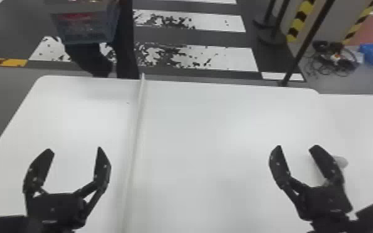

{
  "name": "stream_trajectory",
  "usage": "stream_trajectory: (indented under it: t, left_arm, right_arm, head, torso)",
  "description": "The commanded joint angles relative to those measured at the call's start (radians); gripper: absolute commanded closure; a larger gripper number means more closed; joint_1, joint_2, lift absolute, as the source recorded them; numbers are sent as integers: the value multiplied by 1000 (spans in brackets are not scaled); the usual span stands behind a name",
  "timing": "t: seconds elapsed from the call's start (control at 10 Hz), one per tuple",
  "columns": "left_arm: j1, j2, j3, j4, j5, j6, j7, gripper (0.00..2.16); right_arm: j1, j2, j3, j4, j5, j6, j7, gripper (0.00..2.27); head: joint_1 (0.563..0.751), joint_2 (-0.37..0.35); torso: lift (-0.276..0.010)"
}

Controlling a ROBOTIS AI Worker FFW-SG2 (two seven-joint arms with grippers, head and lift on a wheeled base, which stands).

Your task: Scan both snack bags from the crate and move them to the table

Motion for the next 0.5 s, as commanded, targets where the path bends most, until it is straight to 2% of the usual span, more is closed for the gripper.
stream_trajectory:
  t: [0.0, 0.3, 0.4]
  left_arm:
    - [1, 1, 2, 0, 2, 0, -2, 90]
    - [-1, -1, 5, -1, 14, 6, -3, 90]
    - [-1, 1, 8, -4, 14, 40, -11, 90]
  right_arm:
    - [4, 0, 0, 0, -1, -2, 0, 120]
    - [8, 0, 0, -5, -1, -8, 0, 120]
    - [8, 0, 0, -6, -1, -8, 0, 120]
  head:
    - [695, -63]
    - [695, -62]
    - [695, -60]
  torso:
    - [-87]
    - [-87]
    - [-87]
